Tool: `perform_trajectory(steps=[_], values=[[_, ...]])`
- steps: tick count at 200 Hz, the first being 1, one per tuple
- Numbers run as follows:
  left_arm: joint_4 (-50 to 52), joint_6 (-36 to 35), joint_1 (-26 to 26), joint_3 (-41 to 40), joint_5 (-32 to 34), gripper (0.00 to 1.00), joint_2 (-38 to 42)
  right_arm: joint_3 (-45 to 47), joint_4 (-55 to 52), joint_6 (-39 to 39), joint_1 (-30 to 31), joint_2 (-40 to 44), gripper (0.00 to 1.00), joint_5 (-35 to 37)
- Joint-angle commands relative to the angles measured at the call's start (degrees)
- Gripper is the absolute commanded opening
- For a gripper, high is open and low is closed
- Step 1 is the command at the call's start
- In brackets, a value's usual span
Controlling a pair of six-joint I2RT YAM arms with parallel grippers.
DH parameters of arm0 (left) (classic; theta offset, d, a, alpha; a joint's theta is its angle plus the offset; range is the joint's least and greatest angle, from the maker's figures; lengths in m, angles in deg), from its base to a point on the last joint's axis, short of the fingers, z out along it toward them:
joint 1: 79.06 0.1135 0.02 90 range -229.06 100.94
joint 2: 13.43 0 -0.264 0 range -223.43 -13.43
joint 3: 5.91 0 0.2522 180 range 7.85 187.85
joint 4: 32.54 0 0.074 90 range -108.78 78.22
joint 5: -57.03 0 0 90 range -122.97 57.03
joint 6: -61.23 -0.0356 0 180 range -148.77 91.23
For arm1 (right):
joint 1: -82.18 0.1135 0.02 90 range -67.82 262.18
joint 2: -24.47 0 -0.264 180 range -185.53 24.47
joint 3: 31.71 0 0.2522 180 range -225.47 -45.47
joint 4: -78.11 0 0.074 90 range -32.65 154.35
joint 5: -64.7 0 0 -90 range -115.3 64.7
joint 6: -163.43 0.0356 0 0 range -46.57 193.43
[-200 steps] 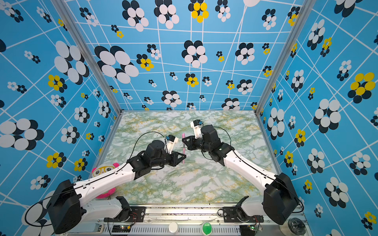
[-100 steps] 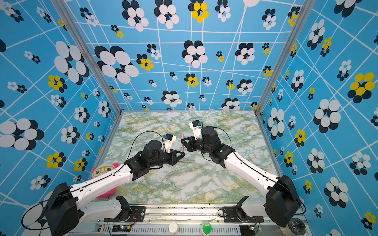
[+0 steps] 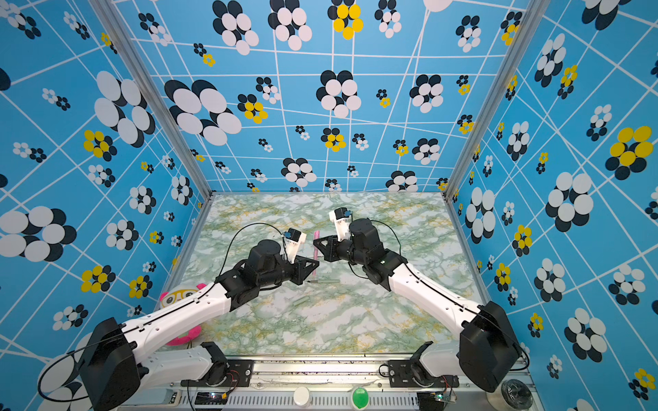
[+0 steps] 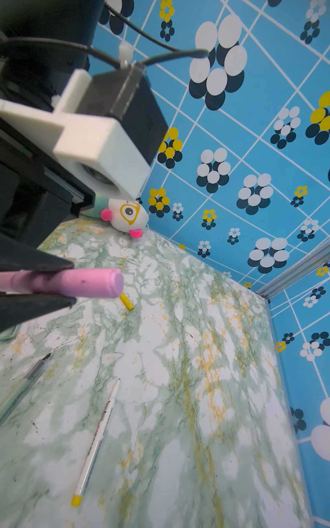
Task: Insert pens into pen caps
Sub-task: Put on the pen cap to the pen.
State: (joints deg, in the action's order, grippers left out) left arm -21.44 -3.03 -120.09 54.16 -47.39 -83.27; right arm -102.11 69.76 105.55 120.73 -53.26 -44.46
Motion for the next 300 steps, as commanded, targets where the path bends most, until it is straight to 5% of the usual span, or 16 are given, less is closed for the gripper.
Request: perform_trajectory(steps=[1,300], values=[[-11.78,-4.17,3.35,6.50,3.73,0.00,-0.05,1.61,-10.55,-0.34,1.22,-2.14,0.00,-4.22],[-19.64,-11.43,10.62,20.13,-1.06,0.00,-7.83,12.70,-4.01,6.74,7.43,-5.07,0.00,-4.02]])
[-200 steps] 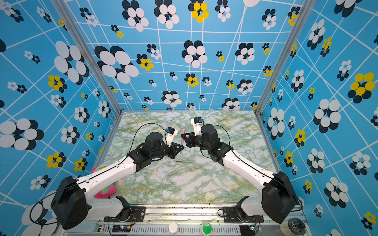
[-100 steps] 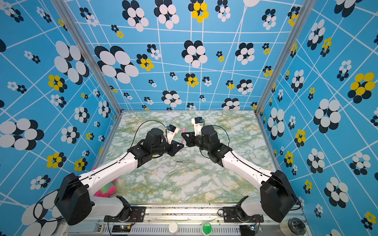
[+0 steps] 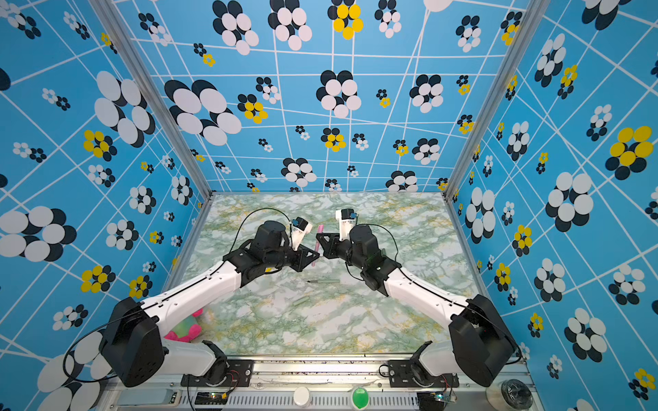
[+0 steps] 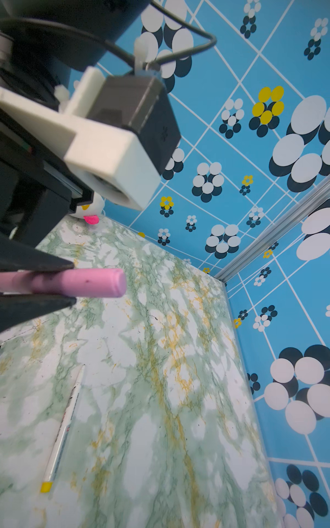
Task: Insert pens into pen caps
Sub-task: Put on the pen cap to the pen.
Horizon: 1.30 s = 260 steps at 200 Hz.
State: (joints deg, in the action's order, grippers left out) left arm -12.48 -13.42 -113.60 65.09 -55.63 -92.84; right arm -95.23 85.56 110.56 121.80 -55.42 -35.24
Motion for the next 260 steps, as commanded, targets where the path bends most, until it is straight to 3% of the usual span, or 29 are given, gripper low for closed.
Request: perform_trajectory(steps=[1,85,136,178,219,260], values=[[-28.70,-1.08,4.13,9.16,7.18,0.00,1.73,5.90,-19.81,1.73,6.36,-2.94,0.00,-13.21],[-31.36,-1.03,4.12,6.66,5.64,0.00,1.98,3.75,-22.64,-0.12,6.79,-1.88,0.00,-11.16],[-30.53,3.74,3.24,-3.27,5.25,0.00,3.73,-4.82,-28.23,-4.14,2.34,3.50,0.00,-7.97],[-28.52,8.35,1.48,-12.13,6.41,0.00,6.08,-9.99,-30.52,-6.85,-0.57,9.72,0.16,-4.93],[-26.94,12.28,-0.76,-14.77,8.71,0.00,8.04,-10.17,-33.43,-7.97,-0.59,10.73,0.30,-5.47],[-27.05,14.41,-2.07,-14.51,8.66,0.00,7.87,-8.77,-31.29,-6.31,-0.57,10.65,0.34,-6.72]])
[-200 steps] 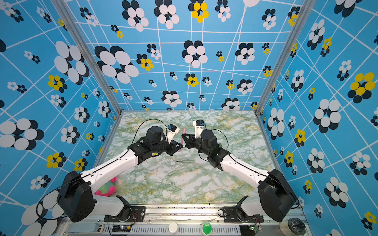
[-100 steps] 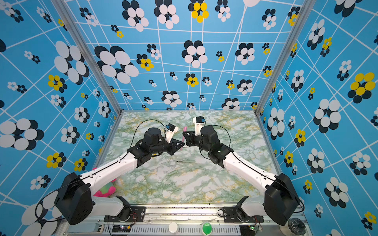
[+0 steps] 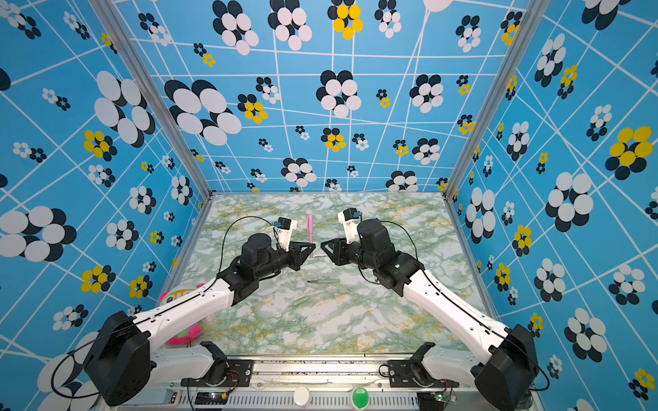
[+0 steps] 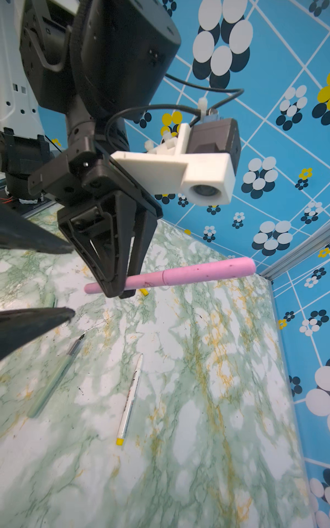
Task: Insert pens into pen caps
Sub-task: Put on the pen cap to the pen, then place the pen at the center of the table.
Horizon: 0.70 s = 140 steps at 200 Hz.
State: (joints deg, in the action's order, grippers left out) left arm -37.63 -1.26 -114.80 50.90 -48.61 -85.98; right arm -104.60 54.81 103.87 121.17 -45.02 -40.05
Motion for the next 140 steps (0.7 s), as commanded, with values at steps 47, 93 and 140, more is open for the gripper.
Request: perform_trajectory(steps=[47,93,140], values=[[-1.55,3.04,-2.04,0.63,1.40,0.00,0.71,-1.02,2.25,0.77,0.13,-2.28,0.34,-2.54],[-0.86,3.26,-2.96,0.99,1.38,0.00,0.60,-2.85,4.04,0.16,0.13,-5.80,0.33,-2.65],[-0.57,3.51,-3.35,1.27,0.72,0.00,-0.17,-4.54,4.09,-0.74,0.13,-7.01,0.30,-2.18]])
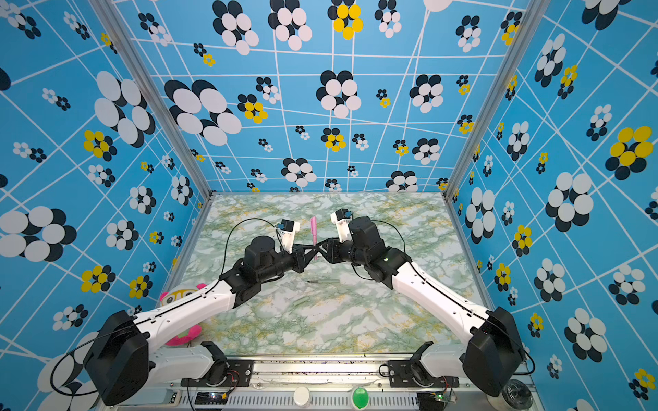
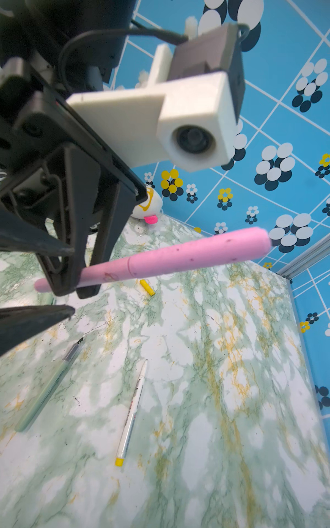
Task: Insert pens into pen caps
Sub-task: Place the pen at the center of the table.
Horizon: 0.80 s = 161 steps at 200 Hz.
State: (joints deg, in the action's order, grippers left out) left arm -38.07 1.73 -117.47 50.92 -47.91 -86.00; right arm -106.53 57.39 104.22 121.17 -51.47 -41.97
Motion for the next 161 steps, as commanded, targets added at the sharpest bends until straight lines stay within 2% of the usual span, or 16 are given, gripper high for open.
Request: perform_trajectory(steps=[1,161], values=[[-0.18,0.56,-0.69,1.24,0.01,0.00,-0.17,-2.68,1.47,-1.13,0.13,-0.59,0.30,-0.23],[-1.01,0.92,-1.53,2.08,-0.71,0.00,-1.56,-4.27,1.78,-2.79,0.12,-5.39,0.22,0.32]])
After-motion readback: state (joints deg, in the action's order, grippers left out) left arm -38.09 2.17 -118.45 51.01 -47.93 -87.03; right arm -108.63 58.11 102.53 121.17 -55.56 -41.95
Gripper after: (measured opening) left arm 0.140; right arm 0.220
